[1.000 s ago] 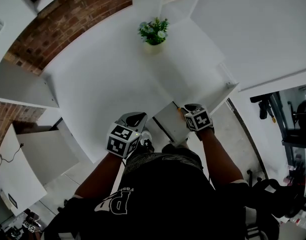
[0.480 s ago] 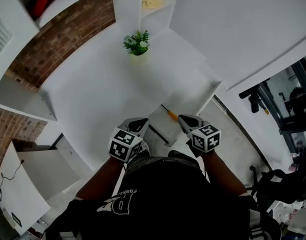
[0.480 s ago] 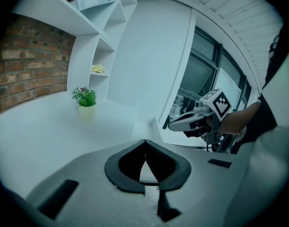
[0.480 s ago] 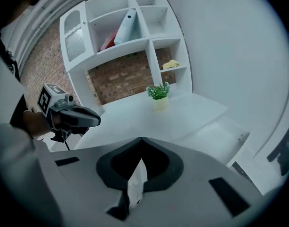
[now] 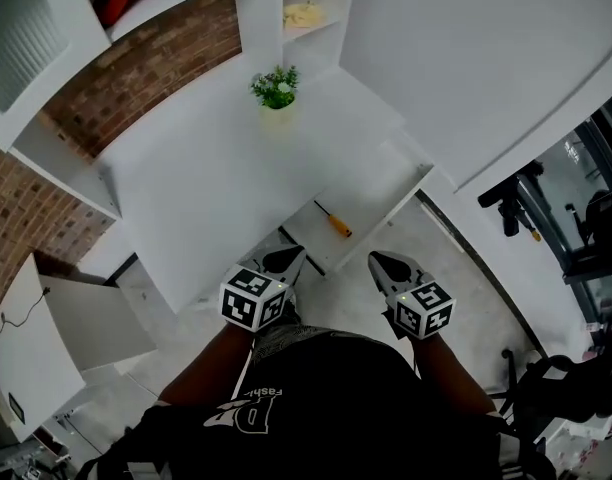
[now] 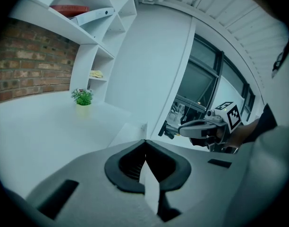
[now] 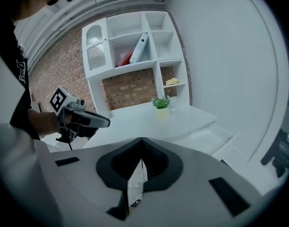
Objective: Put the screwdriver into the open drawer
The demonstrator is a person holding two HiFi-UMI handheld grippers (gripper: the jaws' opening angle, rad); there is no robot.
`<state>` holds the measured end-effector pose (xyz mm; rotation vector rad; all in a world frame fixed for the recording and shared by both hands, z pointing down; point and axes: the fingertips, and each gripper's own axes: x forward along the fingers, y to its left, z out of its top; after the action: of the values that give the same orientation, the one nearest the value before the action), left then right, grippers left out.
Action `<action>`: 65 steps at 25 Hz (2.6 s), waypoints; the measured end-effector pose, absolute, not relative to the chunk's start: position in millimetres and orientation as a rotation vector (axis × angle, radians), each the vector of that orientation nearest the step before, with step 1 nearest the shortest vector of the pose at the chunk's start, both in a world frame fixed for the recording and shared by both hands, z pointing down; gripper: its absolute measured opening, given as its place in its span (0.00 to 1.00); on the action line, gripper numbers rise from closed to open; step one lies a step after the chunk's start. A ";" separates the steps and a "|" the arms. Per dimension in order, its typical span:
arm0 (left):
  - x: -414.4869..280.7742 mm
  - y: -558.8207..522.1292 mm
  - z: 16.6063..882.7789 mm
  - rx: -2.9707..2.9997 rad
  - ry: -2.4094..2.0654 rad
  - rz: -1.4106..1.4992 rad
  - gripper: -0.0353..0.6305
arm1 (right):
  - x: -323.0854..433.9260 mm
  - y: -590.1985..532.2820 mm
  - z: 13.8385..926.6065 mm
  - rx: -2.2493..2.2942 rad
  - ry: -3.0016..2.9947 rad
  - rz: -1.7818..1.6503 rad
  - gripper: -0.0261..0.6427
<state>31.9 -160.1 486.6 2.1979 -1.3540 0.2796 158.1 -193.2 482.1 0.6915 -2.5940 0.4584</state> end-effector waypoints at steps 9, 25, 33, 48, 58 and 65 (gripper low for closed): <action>97.0 -65.6 484.7 2.143 -1.431 0.276 0.08 | 223.2 -107.5 491.9 0.617 -2.648 0.533 0.05; 105.1 -16.7 472.5 2.166 -1.436 0.279 0.08 | 239.1 -51.2 483.9 0.637 -2.654 0.560 0.05; 76.5 -22.5 465.5 2.218 -1.370 0.299 0.08 | 206.7 -49.3 474.2 0.702 -2.650 0.579 0.05; 38.7 -25.0 475.4 2.249 -1.257 0.345 0.08 | 176.5 -47.6 482.2 0.839 -2.613 0.639 0.05; 30.5 -19.5 477.4 2.256 -1.236 0.354 0.08 | 171.6 -44.2 485.5 0.864 -2.595 0.643 0.05; 29.0 -14.9 476.8 2.259 -1.240 0.355 0.08 | 170.7 -39.1 484.4 0.856 -2.589 0.633 0.05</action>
<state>29.0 -14.9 476.8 2.2594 -1.2399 0.3550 170.7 -39.1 484.4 0.8560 -2.5895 0.6333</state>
